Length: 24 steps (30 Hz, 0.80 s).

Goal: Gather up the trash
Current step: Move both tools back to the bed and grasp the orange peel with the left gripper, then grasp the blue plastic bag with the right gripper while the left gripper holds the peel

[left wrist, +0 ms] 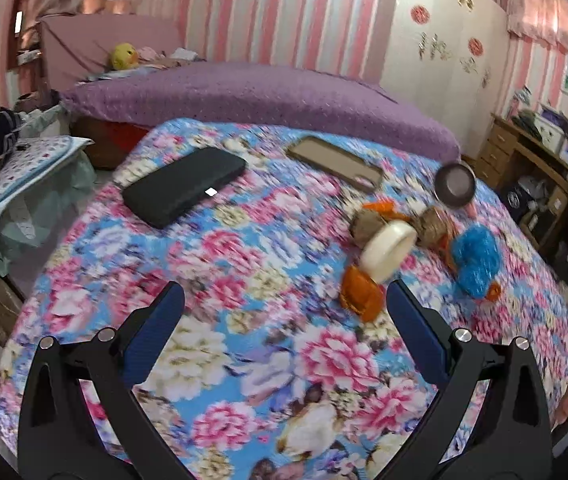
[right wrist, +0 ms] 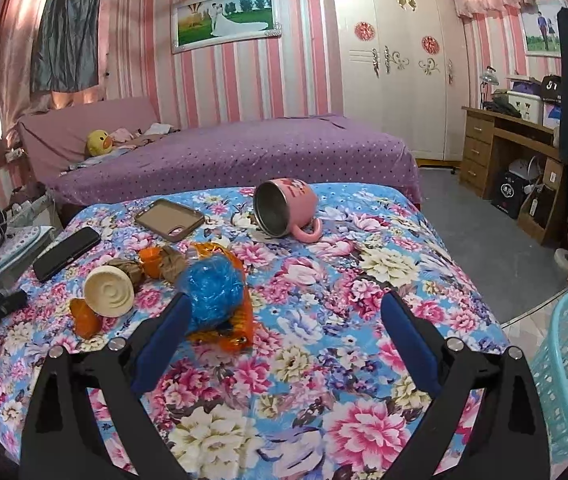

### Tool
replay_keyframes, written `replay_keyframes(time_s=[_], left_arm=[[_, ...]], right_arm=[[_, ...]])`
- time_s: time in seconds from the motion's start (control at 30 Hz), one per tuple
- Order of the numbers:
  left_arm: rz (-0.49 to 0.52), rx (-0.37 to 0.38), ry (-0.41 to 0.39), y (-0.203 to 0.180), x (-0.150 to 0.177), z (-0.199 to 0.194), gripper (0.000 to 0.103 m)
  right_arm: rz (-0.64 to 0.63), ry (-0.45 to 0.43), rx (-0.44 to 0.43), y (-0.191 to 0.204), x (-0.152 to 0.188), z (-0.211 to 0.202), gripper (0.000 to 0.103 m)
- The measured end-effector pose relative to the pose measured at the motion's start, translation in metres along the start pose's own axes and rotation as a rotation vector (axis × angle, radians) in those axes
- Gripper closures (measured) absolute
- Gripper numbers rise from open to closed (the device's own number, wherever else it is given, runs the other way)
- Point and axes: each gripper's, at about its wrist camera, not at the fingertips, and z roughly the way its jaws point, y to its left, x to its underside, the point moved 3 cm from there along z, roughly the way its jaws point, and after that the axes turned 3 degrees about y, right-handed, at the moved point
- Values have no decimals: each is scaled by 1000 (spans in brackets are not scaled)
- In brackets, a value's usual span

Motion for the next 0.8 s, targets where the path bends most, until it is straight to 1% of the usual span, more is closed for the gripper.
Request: replay_keyframes(time_s=[0.07,0.13,0.27,0.3,0.37,0.4,0.43,0.47,0.53,0.57,0.6,0.67,0.77,0.8], left_arm=[[43,18,14,-14,2,6,6],[87,10,23,-28,3,13,6],[102,27,112,-45,8,42,7],[99,31,137,-47,8,49,12],[87,25,161,-47,6,59,19],[68,30,176,-45,4,66,26],[54,36,185,-43,3,70,36],[36,47,196,-41,2,75,42],[22,53,199,-39,2,77,70],[17,60,199,-38,2,76,77],[5,75,195,-36,2,71,79],[-7,85,173,-32,1,60,80],[6,53,84,-21,-5,29,80],[-5,58,62,-15,-5,20,80]], right_arm=[[5,4,-4,-1,1,-1,10],[4,9,-12,-2,1,-1,10],[2,29,-38,-3,3,1,10],[8,39,-47,-4,4,2,10],[25,72,-70,-6,7,8,10],[28,80,-74,-7,8,9,10],[28,83,-72,-7,9,11,10],[26,82,-72,-7,9,11,10],[25,88,-75,-6,9,12,10],[23,91,-76,-5,10,12,10],[19,93,-78,-4,10,13,10],[3,93,-75,1,11,13,10],[-32,103,-78,13,13,17,10],[-38,106,-81,15,13,18,10]])
